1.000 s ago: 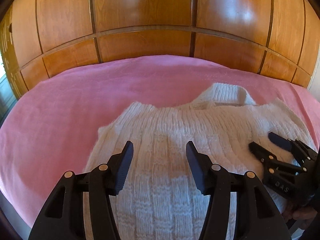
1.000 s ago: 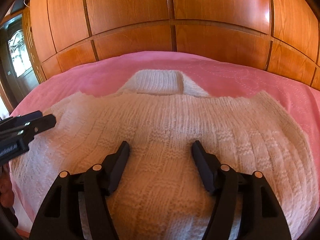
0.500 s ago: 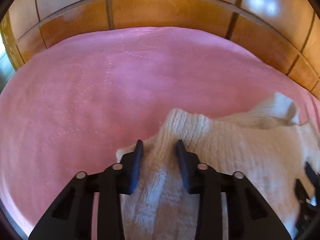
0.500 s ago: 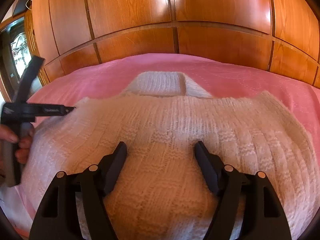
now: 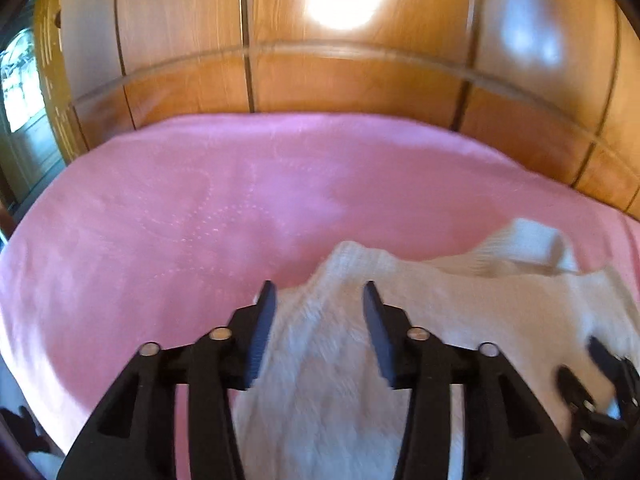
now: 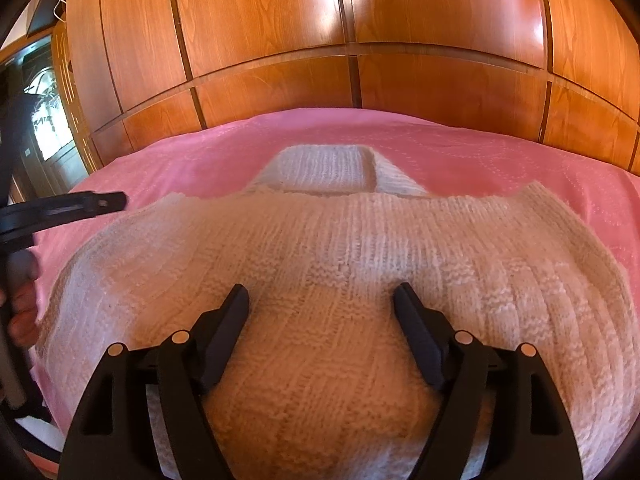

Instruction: Fold small clothes

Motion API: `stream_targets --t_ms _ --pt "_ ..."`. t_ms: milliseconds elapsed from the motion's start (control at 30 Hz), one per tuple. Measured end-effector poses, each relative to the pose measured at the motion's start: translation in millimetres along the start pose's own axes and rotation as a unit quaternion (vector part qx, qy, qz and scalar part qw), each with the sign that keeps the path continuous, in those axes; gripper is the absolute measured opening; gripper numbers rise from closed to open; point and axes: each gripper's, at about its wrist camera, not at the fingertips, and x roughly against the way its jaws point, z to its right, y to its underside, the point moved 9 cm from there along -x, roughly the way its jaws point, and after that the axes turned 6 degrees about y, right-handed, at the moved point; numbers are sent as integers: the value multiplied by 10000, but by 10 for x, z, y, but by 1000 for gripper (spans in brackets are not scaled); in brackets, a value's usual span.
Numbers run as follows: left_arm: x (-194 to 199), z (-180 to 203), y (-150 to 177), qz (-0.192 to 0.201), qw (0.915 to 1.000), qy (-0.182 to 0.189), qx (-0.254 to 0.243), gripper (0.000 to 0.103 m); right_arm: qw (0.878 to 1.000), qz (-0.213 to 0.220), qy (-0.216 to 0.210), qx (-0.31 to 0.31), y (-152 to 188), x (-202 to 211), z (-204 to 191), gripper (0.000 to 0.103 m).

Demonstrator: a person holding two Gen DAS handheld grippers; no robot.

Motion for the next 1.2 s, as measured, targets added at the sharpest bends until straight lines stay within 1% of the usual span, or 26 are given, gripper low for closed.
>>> stream_targets --t_ms 100,167,233,267,333,367,433,533,700,767,833,967,1100,1200 --pt "272 143 92 174 9997 130 -123 48 10000 -48 -23 35 -13 -9 -11 78" --pt "380 207 158 163 9994 247 -180 48 9998 -127 -78 94 -24 -5 -34 82" --pt "482 266 211 187 9990 334 -226 48 9993 -272 -151 204 -41 21 -67 90" --pt "491 305 205 197 9988 364 -256 48 9990 -341 -176 248 -53 48 -73 92" --pt "557 365 259 184 9985 413 -295 48 9986 -432 -190 234 -95 132 -39 99" --pt "587 393 291 170 9984 453 -305 48 9987 -425 -210 190 -115 187 -8 100" --pt "609 464 338 139 9980 492 -369 48 9991 -367 -204 65 -166 327 138 100" --pt "609 561 402 94 9972 562 -483 48 9996 -259 -52 -83 -230 529 470 100" --pt "574 740 475 28 9957 669 -638 48 9974 -212 405 -554 -268 735 1219 100" --pt "558 801 502 9 9950 692 -722 48 9950 -258 418 -865 -245 745 1489 100" --pt "533 890 525 -30 9940 739 -806 48 9925 -278 345 -1142 -218 734 1687 100" --pt "461 1078 562 -95 9914 781 -1041 48 9835 -386 -62 -1764 -131 613 1944 100" --pt "368 1237 597 -199 9890 814 -1218 48 9745 -557 -433 -2129 19 505 2030 100" --pt "299 1336 615 -266 9870 846 -1339 48 9704 -703 -652 -2219 146 457 1997 100"
